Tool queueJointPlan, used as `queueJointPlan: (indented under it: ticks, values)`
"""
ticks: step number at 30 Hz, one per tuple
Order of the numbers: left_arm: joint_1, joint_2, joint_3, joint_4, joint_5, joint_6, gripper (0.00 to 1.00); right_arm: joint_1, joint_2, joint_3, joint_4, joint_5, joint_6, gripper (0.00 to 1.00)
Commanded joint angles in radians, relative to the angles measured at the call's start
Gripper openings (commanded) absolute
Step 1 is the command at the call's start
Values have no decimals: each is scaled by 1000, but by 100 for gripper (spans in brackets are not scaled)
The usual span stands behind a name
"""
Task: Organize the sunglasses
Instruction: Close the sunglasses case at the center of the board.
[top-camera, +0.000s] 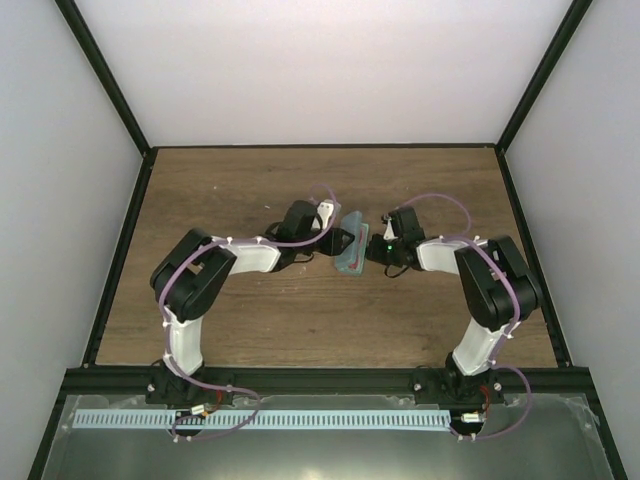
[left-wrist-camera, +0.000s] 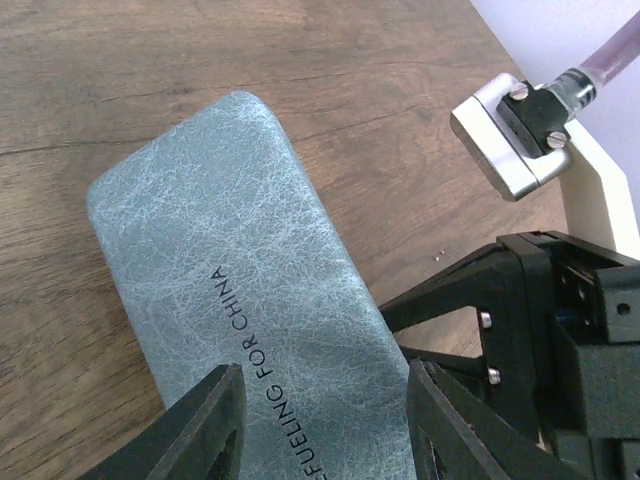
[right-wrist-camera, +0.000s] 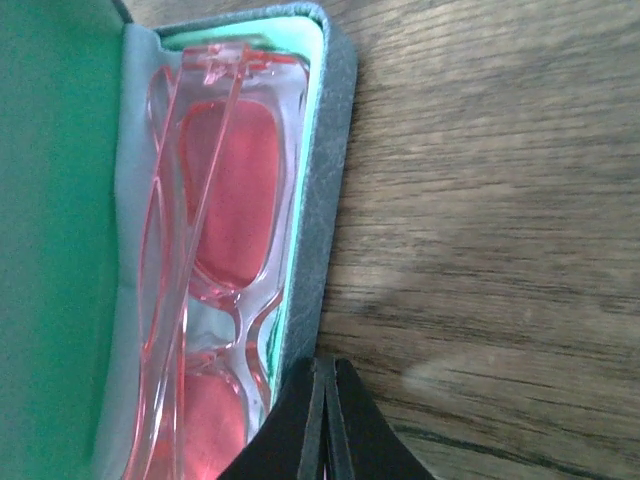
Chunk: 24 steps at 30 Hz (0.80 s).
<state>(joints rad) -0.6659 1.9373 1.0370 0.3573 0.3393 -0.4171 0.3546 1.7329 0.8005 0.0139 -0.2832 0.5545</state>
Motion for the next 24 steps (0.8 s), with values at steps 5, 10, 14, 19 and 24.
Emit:
queueJointPlan:
  ticks: [5,10,14,19,24]
  values:
    - [-7,104,48,-64,17,-19,47,-53,-5,-49,98,-188,46,1]
    - [-8,104,38,-60,-6,-32,47,-57,-53,-62,72,-95,55,1]
    - [-8,6,-49,21,-57,-51,49,-58,-126,-81,55,18,65,1]
    - [-12,-243,-246,125,-147,-66,55,-56,-234,-121,70,98,58,20]
    - [-25,-548,-519,139,-306,-98,90,33,-275,-71,-28,308,43,79]
